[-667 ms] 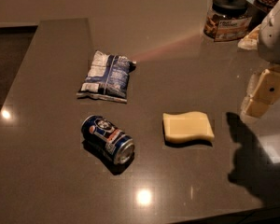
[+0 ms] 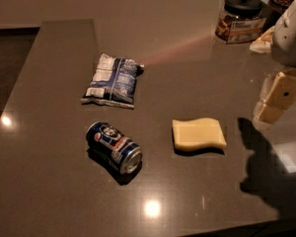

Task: Place pepsi can upright

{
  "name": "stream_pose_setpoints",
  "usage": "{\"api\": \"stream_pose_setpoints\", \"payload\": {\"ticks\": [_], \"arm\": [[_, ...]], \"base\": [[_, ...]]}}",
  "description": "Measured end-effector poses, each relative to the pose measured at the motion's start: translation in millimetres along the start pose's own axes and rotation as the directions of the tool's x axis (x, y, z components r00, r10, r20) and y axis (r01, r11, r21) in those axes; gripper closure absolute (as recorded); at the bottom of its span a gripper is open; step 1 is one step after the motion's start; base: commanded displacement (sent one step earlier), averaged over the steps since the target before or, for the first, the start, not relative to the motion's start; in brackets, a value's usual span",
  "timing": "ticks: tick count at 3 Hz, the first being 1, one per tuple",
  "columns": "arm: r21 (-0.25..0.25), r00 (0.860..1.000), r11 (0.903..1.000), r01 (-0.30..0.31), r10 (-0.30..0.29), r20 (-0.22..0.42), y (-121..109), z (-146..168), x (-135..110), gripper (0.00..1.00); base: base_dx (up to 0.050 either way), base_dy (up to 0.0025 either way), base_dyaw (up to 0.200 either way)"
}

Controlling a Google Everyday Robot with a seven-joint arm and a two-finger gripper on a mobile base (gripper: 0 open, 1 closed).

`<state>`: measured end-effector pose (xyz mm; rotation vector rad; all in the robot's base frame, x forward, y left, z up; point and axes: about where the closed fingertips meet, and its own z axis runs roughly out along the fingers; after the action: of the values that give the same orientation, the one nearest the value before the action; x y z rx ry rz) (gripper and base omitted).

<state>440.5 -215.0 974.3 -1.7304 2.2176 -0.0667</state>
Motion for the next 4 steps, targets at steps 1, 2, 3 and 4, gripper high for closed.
{"api": "stream_pose_setpoints", "payload": {"ticks": [1,2,3,4], "arm": [[-0.031,1.000,0.9995,0.007,-0.006,0.031,-1.6,7.3,-1.4,0.00],[-0.064,0.998,0.9977,0.023,-0.019,0.059,-3.0,15.9,-4.5,0.00],[-0.036,0.987,0.9866,0.159,-0.157,0.043,4.0,18.0,-36.7,0.00],[0.082,0.930,0.9276,0.365,-0.359,-0.081,28.6,-3.2,-83.9,0.00]], "base": [[0.000,0.00000,0.000],[0.000,0.00000,0.000],[0.000,0.00000,0.000],[0.000,0.00000,0.000]]}}
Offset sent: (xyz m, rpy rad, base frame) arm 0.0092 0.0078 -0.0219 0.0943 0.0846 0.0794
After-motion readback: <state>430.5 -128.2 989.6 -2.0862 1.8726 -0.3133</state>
